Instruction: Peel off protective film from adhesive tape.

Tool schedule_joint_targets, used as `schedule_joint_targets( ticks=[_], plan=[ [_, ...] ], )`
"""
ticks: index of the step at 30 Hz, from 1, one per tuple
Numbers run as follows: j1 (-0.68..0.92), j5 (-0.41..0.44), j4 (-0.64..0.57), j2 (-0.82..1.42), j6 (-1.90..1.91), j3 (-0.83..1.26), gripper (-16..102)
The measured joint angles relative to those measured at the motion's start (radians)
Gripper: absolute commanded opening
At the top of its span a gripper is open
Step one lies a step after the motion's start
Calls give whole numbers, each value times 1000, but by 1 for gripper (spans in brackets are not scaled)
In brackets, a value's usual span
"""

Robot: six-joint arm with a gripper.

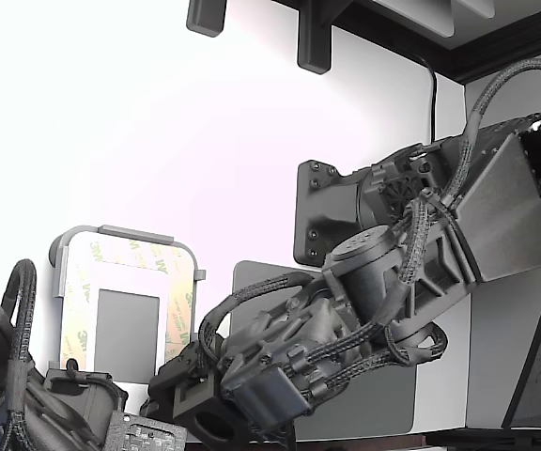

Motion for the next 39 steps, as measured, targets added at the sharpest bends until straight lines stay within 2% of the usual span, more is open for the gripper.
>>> schedule_joint_targets(
  ticks=[18, 39],
  plan=[
    [-18, -20, -61, -2, -25, 43, -11],
    [-18, -20, -43, 15, -8, 43, -11]
  ],
)
